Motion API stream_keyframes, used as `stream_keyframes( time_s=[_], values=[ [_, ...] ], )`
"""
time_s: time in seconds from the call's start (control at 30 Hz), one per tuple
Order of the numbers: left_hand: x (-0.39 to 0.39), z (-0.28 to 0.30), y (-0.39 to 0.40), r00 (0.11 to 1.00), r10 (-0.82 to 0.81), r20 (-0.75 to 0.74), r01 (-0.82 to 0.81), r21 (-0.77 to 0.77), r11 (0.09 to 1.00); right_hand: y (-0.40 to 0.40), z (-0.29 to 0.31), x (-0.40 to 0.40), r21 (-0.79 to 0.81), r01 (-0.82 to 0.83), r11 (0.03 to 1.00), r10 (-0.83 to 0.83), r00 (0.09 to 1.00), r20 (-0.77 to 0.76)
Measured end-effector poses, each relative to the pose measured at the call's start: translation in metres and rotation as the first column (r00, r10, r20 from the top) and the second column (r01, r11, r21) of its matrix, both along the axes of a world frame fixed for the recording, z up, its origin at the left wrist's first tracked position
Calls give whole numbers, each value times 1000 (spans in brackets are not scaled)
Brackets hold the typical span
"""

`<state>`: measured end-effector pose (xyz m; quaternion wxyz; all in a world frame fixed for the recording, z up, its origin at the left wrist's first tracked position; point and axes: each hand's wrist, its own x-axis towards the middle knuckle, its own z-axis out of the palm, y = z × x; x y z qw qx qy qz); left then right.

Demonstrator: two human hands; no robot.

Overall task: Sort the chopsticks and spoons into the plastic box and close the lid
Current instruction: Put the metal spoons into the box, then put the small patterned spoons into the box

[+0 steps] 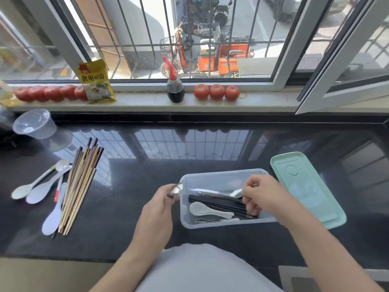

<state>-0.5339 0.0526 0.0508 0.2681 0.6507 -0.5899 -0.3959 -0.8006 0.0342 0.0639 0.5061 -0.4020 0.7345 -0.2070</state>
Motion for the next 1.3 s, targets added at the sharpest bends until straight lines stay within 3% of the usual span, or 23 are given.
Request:
stream_keyframes(
  time_s=[0.07,0.13,0.3,0.43,0.53,0.63,0.73,0.83,0.9,1.07,1.2,1.3],
  values=[
    [8,1,-3,968,211,-132,-216,-27,976,-5,-4,-24,-12,29,1000,-30,990,-135],
    [10,-1,-4,930,303,-208,-304,27,952,-9,-19,-28,22,22,1000,-16,976,-217],
    [-6,-14,-1,931,293,-217,-232,264,936,-31,-78,3,120,19,993,7,977,-214],
    [-3,-11,-2,933,259,-250,-188,276,943,-37,-96,0,142,-22,990,63,956,-287],
    [-1,-3,-1,905,271,-330,-168,308,936,-21,-78,-4,151,-42,988,74,973,-218],
    [-3,1,0,953,114,-281,-32,282,959,4,-48,4,14,-37,999,38,995,-87],
    [-14,5,1,973,-184,-142,215,246,945,31,-17,31,-194,-144,970,164,982,94],
    [-28,9,3,917,-396,-40,395,217,893,42,-4,58,-373,-307,875,332,943,1],
    [-28,7,1,913,-409,-17,404,193,894,44,-5,64,-414,-277,867,267,960,-84],
    [-10,-3,1,961,-272,49,264,125,956,31,-12,41,-205,124,971,-111,991,72],
    [1,0,-3,998,39,-52,-36,68,997,-7,-40,4,-15,379,925,-377,924,60],
    [3,4,-1,988,90,-128,-76,116,990,-31,-73,10,124,474,871,-485,871,75]
  ],
)
